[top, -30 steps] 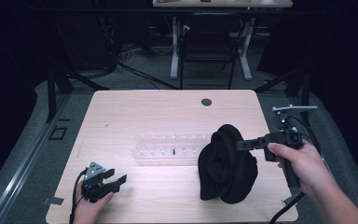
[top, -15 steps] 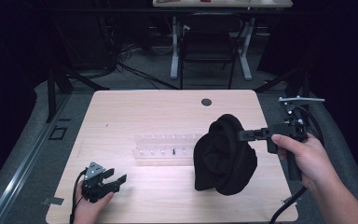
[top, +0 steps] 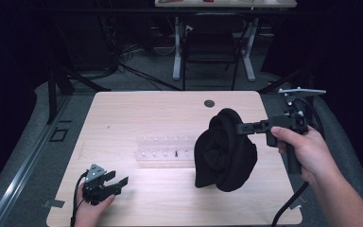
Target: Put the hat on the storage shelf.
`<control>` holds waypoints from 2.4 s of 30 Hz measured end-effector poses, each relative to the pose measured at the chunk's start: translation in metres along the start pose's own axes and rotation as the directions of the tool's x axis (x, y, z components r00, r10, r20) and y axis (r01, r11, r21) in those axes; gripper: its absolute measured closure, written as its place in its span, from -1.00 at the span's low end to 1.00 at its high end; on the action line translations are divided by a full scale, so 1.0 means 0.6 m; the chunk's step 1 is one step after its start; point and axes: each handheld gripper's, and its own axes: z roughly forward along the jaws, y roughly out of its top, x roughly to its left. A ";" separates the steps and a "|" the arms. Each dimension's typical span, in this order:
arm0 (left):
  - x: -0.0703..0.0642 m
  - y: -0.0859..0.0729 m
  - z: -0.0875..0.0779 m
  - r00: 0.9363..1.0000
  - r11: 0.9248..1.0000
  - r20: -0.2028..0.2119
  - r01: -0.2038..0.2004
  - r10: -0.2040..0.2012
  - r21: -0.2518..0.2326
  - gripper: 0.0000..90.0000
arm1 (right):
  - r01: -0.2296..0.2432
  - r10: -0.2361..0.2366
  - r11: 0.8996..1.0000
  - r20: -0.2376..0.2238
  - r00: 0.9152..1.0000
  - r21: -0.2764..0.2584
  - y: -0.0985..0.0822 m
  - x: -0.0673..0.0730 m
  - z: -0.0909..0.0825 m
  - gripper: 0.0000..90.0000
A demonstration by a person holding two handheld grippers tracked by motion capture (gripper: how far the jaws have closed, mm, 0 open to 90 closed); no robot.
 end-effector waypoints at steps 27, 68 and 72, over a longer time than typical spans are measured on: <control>0.002 0.001 -0.001 1.000 1.000 0.004 0.001 -0.001 0.008 -0.14 | 0.011 -0.011 0.999 -0.007 1.000 -0.049 0.064 0.026 0.023 0.97; 0.004 0.003 -0.001 1.000 1.000 0.012 0.004 -0.004 -0.008 -0.14 | 0.010 -0.011 0.999 -0.018 1.000 -0.049 0.121 0.015 0.118 0.97; 0.005 0.003 -0.001 1.000 1.000 0.013 0.004 -0.004 -0.005 -0.14 | 0.009 -0.010 0.999 -0.011 1.000 -0.045 0.122 0.016 0.129 0.97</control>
